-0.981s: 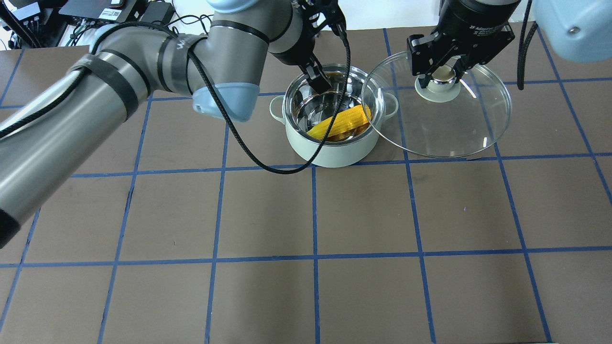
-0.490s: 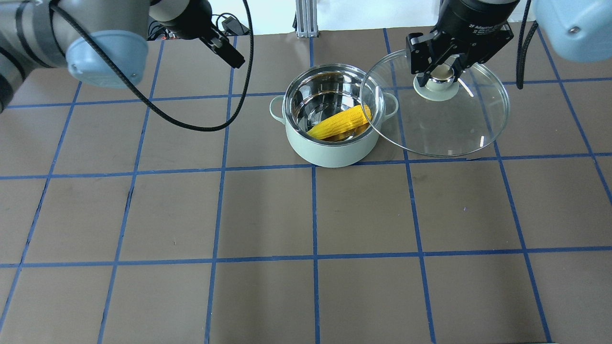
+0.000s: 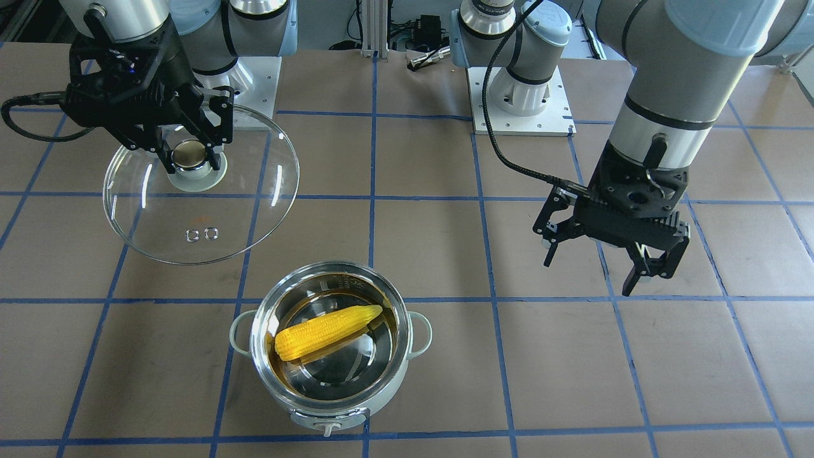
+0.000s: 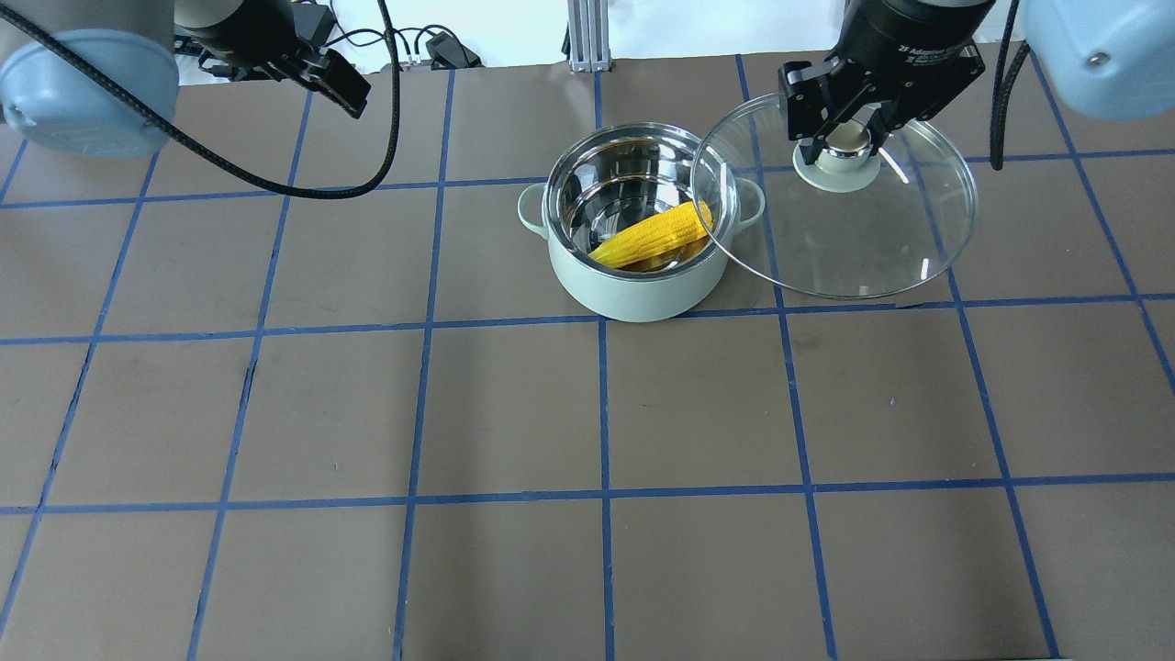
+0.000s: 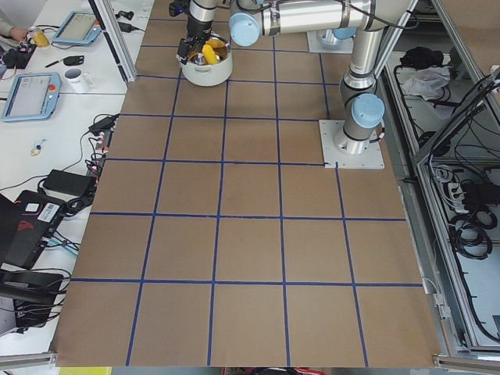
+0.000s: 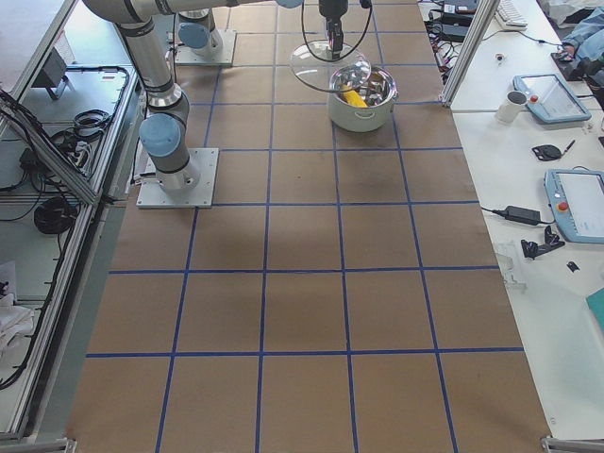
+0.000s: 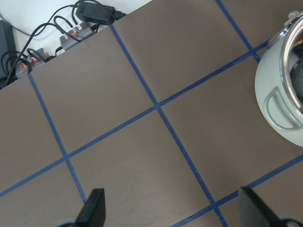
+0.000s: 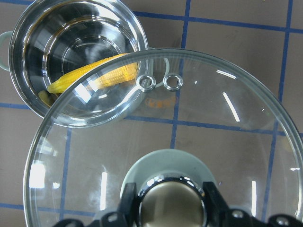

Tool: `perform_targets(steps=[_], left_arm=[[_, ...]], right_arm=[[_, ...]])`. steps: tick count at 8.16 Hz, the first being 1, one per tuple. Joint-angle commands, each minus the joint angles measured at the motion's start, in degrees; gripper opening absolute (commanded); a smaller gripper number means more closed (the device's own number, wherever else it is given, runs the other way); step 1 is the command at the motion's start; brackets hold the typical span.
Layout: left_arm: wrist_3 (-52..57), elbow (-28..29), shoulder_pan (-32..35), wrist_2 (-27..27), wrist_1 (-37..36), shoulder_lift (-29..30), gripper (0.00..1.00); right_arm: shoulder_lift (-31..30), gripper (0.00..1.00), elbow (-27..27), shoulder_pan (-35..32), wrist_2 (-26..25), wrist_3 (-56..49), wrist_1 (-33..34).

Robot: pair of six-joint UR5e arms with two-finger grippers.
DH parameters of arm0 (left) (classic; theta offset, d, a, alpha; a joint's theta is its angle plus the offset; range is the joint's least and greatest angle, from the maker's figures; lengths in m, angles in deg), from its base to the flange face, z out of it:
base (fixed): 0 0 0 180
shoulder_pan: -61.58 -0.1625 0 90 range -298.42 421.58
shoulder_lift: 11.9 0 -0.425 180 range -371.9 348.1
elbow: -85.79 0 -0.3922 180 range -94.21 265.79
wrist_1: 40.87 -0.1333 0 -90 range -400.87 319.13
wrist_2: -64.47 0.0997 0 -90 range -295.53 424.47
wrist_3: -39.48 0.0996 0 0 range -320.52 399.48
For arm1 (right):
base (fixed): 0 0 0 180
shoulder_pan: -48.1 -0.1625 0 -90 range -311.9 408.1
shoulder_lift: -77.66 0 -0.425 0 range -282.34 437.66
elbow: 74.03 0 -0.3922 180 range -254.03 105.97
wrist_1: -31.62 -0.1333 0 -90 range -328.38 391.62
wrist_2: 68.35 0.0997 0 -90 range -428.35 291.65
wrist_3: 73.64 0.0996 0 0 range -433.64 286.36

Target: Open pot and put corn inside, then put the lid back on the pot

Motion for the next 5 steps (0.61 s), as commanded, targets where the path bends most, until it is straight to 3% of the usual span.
perform_targets(steps=[1, 3, 5], left_arm=[[-15.1, -1.6, 0.2, 2.4, 1.7, -3.3, 1.0], [-27.1, -5.0, 0.5, 1.8, 5.8, -4.6, 1.0], [-31.1, -9.2, 0.5, 1.8, 6.0, -6.2, 1.0]], right_arm=[[1.9, 0.31, 0.1, -0.3, -0.4, 0.9, 4.3], [5.5, 0.32, -0.6, -2.6, 0.0, 7.6, 10.6], [10.9, 0.31, -0.6, -8.2, -0.8, 15.4, 17.5]])
